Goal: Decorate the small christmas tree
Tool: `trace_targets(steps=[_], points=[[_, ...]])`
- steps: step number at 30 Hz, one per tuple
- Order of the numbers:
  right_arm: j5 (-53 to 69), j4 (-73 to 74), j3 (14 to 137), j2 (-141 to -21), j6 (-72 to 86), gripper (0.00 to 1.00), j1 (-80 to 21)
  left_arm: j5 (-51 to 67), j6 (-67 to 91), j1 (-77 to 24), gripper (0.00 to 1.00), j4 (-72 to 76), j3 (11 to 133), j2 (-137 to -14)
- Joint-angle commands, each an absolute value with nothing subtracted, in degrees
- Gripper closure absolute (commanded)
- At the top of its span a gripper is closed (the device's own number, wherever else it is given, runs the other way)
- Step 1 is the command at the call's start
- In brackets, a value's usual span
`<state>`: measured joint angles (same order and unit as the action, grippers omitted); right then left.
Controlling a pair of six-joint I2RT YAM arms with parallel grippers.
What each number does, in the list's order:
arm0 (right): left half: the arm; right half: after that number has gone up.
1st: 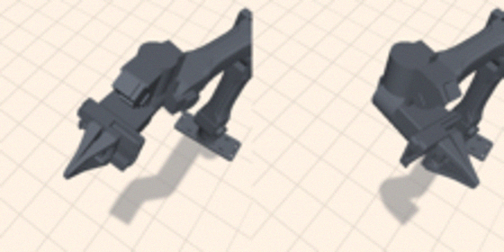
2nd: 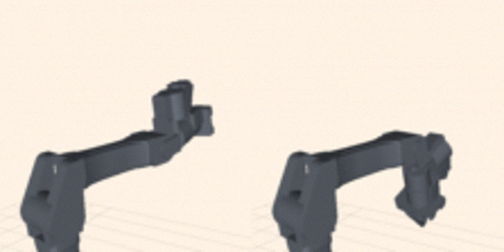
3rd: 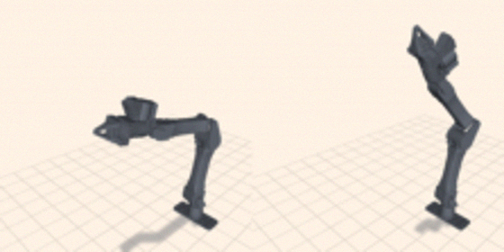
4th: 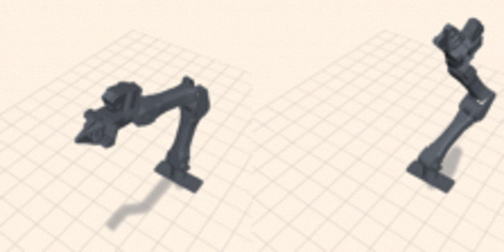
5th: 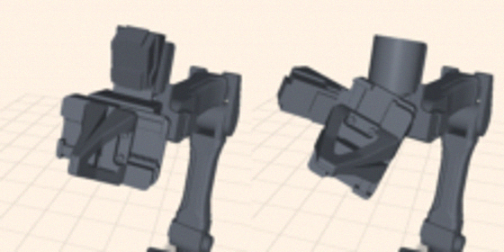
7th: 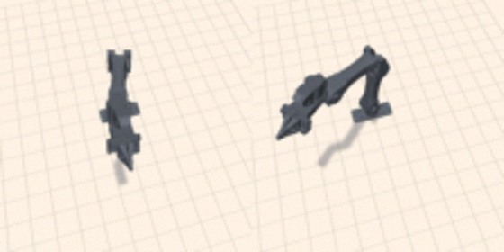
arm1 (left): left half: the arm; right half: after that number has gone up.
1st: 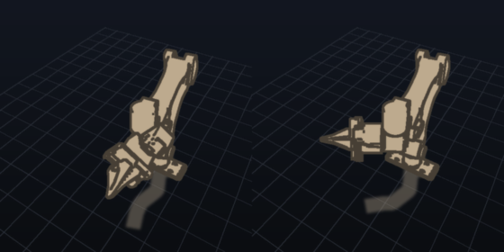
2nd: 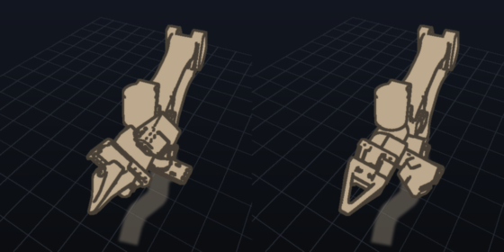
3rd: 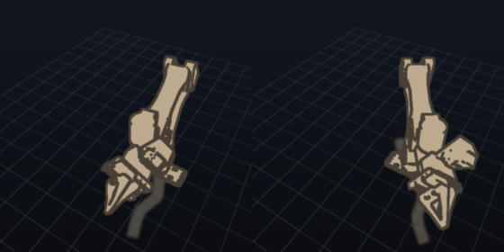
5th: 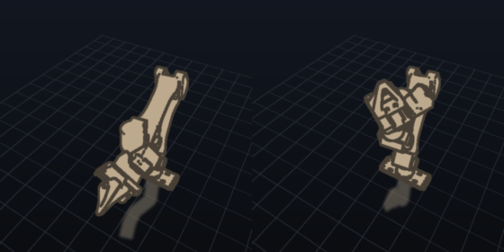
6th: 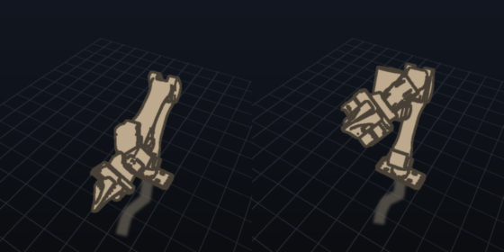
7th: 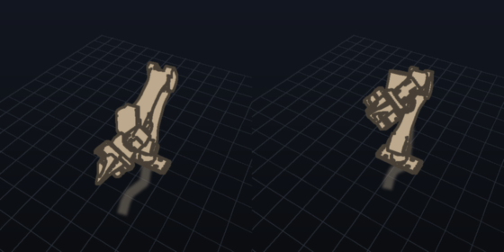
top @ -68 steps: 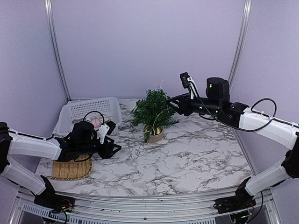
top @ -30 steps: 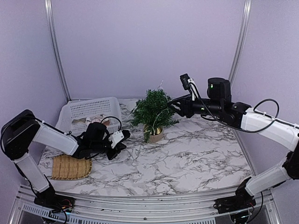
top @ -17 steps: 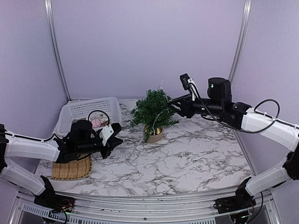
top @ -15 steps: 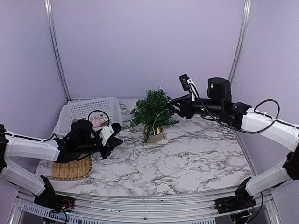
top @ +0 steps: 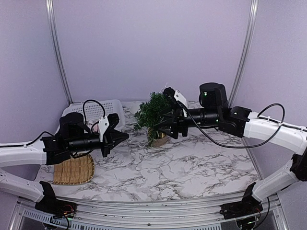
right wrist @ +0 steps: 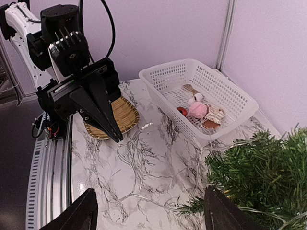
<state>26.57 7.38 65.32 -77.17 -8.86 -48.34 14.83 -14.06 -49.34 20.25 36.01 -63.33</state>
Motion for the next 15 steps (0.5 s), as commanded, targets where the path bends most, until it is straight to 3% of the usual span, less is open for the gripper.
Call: trace_targets(steps=[1,15], points=[[27.2,10.1,70.2,-80.9,-15.4,0.27,-51.7,17.4,-13.5,-50.4,1.00,17.8,39.4,-62.0],[30.5,7.9,75.7,-91.8,-17.4,0.27,-55.6,19.6,-13.1,-51.4,1.00,17.6,43.0,-61.6]])
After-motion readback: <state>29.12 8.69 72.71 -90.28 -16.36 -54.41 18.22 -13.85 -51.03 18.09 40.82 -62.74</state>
